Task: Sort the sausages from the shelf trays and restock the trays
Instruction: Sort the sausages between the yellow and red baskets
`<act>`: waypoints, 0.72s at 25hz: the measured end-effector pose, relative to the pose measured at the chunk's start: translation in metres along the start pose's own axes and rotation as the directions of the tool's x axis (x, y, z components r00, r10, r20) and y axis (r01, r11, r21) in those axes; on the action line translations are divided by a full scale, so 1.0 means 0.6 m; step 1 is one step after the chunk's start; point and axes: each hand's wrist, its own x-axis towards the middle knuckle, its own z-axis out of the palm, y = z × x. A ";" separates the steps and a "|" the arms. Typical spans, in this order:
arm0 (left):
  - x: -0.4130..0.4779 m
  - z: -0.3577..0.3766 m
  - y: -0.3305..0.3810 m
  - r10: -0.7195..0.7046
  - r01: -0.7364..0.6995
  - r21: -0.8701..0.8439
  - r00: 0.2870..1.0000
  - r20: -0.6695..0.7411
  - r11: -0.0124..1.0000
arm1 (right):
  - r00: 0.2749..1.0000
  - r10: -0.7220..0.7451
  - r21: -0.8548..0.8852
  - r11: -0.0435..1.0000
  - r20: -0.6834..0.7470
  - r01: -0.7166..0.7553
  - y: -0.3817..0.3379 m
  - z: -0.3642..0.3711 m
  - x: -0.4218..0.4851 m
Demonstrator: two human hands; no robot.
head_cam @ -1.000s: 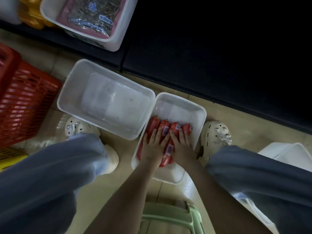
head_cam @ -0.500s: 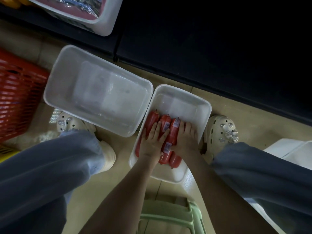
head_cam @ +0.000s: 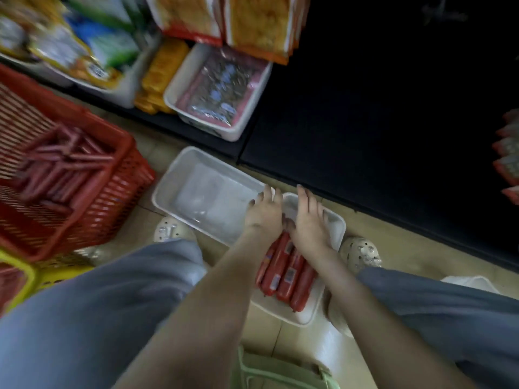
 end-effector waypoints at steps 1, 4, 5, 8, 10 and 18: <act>-0.011 -0.045 -0.018 -0.006 0.008 0.027 0.998 -0.067 1.000 | 0.997 -0.055 -0.017 0.998 -0.045 0.054 -0.035 -0.024 0.006; -0.053 -0.178 -0.092 0.020 0.035 0.226 0.971 -0.240 0.974 | 0.970 -0.226 -0.033 0.974 -0.084 0.224 -0.153 -0.083 0.013; -0.068 -0.221 -0.122 0.037 0.047 0.284 0.958 -0.283 0.958 | 0.954 -0.289 -0.036 0.957 -0.083 0.287 -0.193 -0.096 0.015; -0.137 -0.305 -0.241 0.021 0.097 0.295 0.928 -0.372 0.950 | 0.880 -0.469 -0.052 0.883 -0.080 0.466 -0.319 -0.111 0.014; -0.192 -0.301 -0.338 -0.064 0.173 0.216 0.898 -0.434 0.961 | 0.815 -0.577 -0.087 0.815 -0.046 0.573 -0.396 -0.095 0.014; -0.317 -0.079 -0.697 -0.540 0.524 -0.147 0.767 -0.347 0.839 | 0.565 -0.745 -0.073 0.580 0.354 0.811 -0.621 0.139 0.093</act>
